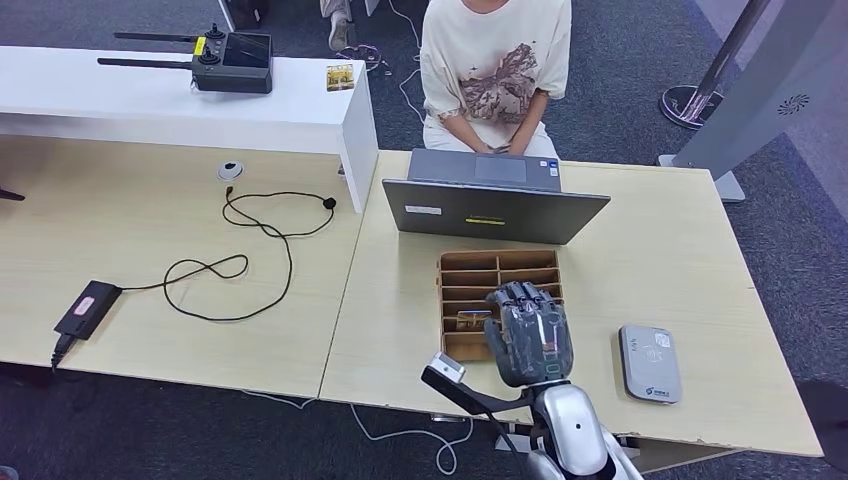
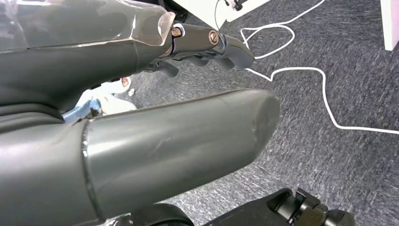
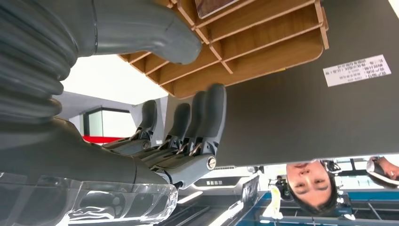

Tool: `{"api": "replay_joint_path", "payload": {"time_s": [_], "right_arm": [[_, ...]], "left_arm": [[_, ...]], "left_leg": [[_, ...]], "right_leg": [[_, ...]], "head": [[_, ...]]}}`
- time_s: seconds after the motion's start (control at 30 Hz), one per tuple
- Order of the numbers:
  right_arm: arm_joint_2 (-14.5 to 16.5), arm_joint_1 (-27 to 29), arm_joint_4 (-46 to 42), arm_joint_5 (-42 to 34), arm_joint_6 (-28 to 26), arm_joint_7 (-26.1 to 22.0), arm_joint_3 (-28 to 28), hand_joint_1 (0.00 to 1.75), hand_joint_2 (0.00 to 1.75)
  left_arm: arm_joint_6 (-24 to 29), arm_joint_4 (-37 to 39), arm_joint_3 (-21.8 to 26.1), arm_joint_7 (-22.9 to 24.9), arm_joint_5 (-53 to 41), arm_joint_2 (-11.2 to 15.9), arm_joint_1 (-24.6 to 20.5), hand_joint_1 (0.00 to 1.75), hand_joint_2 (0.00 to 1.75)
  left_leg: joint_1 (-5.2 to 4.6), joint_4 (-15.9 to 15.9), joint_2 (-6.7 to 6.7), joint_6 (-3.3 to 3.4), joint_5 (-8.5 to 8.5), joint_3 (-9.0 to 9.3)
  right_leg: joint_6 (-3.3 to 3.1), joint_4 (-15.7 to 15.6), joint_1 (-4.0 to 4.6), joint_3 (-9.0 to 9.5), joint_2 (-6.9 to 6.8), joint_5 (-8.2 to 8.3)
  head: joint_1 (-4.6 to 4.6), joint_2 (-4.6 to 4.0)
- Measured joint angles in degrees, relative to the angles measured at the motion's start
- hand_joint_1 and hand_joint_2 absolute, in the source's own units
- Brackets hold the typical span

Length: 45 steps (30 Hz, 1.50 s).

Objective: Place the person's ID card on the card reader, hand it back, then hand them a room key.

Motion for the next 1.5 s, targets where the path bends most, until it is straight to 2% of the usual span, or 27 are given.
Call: {"api": "replay_joint_path", "payload": {"time_s": [0.17, 0.3, 0.47, 0.67, 0.9, 1.37, 1.5], "right_arm": [[0.6, -0.4, 1.5, -0.1, 0.0, -0.1, 0.1, 0.81, 1.75], [1.5, -1.1, 2.7, -0.2, 0.2, -0.3, 0.3, 0.89, 1.75], [2.2, -2.0, 4.4, -0.2, 0.3, -0.6, 0.6, 0.87, 1.75], [2.9, -2.6, 6.0, -0.5, 0.6, -0.6, 0.8, 0.99, 1.75], [3.4, -3.2, 8.1, -0.7, 0.6, -0.6, 1.0, 0.86, 1.75], [4.8, -4.3, 12.2, -1.0, 0.8, -0.4, 1.2, 0.91, 1.75], [4.9, -4.4, 12.9, -1.0, 0.8, -0.2, 1.2, 0.87, 1.75]], "left_arm": [[-0.1, 0.0, -0.3, 0.0, -0.1, 0.0, 0.0, 0.00, 0.00], [-0.2, 0.0, -0.4, -0.2, -0.2, 0.1, 0.0, 0.00, 0.00], [-0.3, 0.0, -0.5, -0.4, -0.2, 0.3, 0.0, 0.00, 0.00], [-0.4, 0.0, -1.1, -0.4, -0.4, 0.4, 0.0, 0.00, 0.00], [-0.4, 0.0, -1.3, -0.4, -0.6, 0.5, 0.0, 0.00, 0.00], [-0.6, 0.0, -1.4, -0.4, -0.8, 0.5, 0.0, 0.00, 0.00], [-0.6, 0.0, -1.4, -0.4, -0.9, 0.6, 0.0, 0.00, 0.00]], "left_leg": [[0.00, 0.0, 0.00, 0.00, 0.00, 0.00], [0.00, 0.0, 0.00, 0.00, 0.00, 0.00], [0.00, 0.0, 0.01, -0.01, 0.01, 0.00], [0.00, 0.0, 0.01, -0.01, 0.01, 0.00], [0.00, 0.0, 0.01, -0.01, 0.01, 0.00], [0.00, 0.0, 0.01, -0.01, 0.01, 0.00], [0.00, 0.0, 0.01, -0.01, 0.01, 0.00]], "right_leg": [[0.00, 0.0, 0.00, 0.00, 0.00, 0.00], [0.00, 0.0, 0.00, 0.00, 0.00, 0.00], [0.00, 0.0, 0.00, 0.00, 0.00, 0.00], [0.00, 0.0, 0.00, 0.00, 0.01, 0.00], [0.00, 0.0, 0.00, 0.00, 0.01, 0.00], [0.00, 0.0, 0.00, 0.00, 0.01, 0.00], [0.00, 0.0, 0.00, 0.00, 0.01, 0.00]], "head": [[0.00, 0.01], [0.00, 0.00], [0.00, 0.01], [-0.01, 0.01], [0.00, 0.01], [0.00, 0.01], [0.00, 0.00]]}}
